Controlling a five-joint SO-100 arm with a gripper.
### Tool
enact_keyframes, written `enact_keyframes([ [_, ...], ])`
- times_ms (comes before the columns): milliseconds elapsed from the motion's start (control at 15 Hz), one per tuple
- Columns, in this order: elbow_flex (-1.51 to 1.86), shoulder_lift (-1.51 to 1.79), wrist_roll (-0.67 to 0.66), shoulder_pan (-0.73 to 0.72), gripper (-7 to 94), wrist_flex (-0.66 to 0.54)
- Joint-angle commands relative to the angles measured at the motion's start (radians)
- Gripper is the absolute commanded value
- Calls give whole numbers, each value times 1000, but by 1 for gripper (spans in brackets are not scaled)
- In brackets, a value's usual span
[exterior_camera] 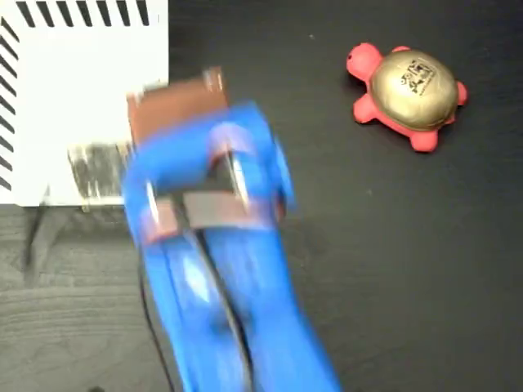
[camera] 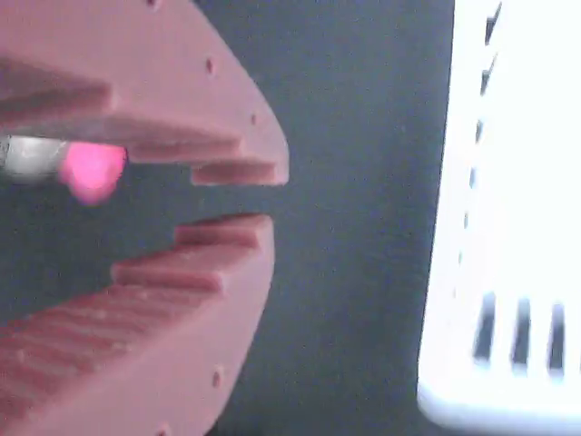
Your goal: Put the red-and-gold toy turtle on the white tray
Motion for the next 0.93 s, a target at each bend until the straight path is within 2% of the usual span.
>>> enact_keyframes([
  [0,-273,-218,41,2,0,140],
  [67,-413,-356,60,20,0,255],
  [133,-506,-437,103,55,0,298],
  [667,-692,-623,-11,301,0,305],
  [867,-635,-641,18,408,0,282],
])
